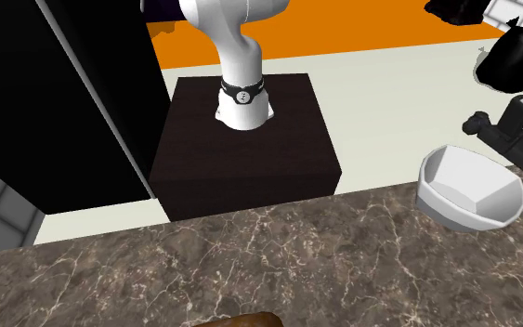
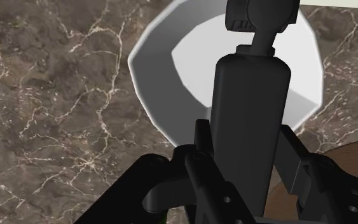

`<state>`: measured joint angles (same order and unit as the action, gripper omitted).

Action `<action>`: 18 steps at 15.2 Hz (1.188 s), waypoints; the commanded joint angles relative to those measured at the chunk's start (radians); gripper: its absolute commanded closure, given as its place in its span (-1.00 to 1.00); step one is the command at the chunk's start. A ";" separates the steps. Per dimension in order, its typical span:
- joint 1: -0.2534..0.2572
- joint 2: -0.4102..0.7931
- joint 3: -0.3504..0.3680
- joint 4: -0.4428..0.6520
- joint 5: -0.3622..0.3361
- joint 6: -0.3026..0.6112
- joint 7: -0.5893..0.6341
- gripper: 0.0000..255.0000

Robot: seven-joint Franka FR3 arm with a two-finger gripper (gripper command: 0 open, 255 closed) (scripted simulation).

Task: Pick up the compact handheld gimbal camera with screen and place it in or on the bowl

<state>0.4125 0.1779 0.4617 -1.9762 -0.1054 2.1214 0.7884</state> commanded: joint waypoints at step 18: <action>0.016 0.097 -0.018 -0.067 -0.062 0.152 0.044 1.00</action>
<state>0.4286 0.2744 0.4438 -2.0433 -0.1675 2.2736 0.8326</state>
